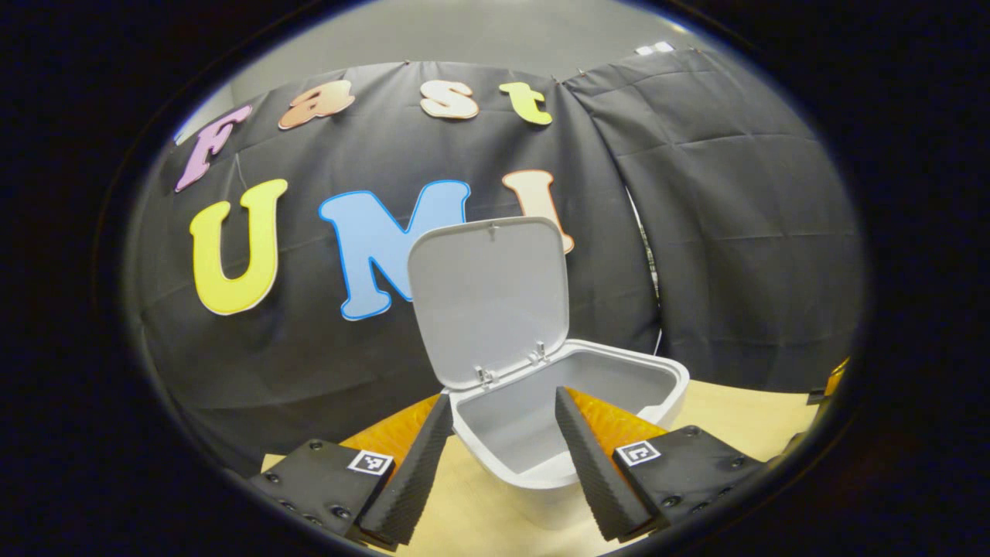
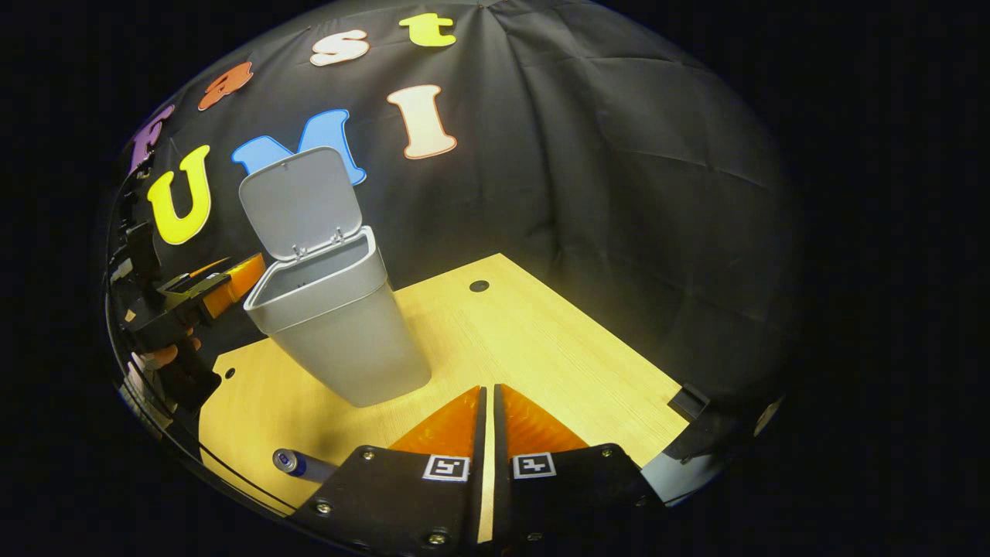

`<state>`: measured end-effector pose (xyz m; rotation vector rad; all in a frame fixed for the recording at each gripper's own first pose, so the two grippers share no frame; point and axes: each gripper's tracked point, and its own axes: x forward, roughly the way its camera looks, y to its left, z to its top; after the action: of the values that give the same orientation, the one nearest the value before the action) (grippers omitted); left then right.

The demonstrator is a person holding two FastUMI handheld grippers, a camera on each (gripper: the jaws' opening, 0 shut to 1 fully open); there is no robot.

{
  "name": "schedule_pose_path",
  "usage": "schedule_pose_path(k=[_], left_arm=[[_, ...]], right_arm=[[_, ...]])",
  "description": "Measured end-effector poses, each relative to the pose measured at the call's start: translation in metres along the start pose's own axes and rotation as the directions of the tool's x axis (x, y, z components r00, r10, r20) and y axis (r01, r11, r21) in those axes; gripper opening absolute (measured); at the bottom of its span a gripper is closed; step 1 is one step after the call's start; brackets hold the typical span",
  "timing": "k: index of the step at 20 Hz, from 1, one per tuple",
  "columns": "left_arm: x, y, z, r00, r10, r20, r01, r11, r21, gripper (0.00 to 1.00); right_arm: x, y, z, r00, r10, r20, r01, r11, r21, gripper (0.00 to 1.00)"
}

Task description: Press the lid of the desktop garbage bin to open it, pick up the crumpled paper on the desktop and throw it into the bin, then pick up the pop can on the desktop and drop it into the bin, and finally close the garbage bin lid.

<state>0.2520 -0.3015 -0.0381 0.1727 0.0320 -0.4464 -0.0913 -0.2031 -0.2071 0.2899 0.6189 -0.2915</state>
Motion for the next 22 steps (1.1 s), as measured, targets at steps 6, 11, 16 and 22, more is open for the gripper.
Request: schedule_pose_path(k=[6,11,16,22], left_arm=[[-0.04,0.038,-0.006,0.997,0.071,-0.01,-0.071,0.997,-0.036,0.89],[-0.078,0.088,-0.022,0.986,0.166,-0.034,-0.167,0.985,-0.048,0.81],[-0.123,0.133,-0.037,0.963,0.263,-0.06,-0.267,0.961,-0.067,0.83],[-0.172,0.171,-0.055,0.931,0.352,-0.099,-0.362,0.927,-0.101,0.94]], right_arm=[[0.006,0.027,0.0,0.998,0.056,-0.003,-0.056,0.998,-0.043,0.07],[0.013,0.065,-0.005,0.991,0.131,-0.027,-0.132,0.988,-0.081,0.06],[0.024,0.11,-0.015,0.97,0.226,-0.091,-0.236,0.964,-0.121,0.06],[0.026,0.162,-0.035,0.921,0.347,-0.174,-0.373,0.917,-0.143,0.18]])
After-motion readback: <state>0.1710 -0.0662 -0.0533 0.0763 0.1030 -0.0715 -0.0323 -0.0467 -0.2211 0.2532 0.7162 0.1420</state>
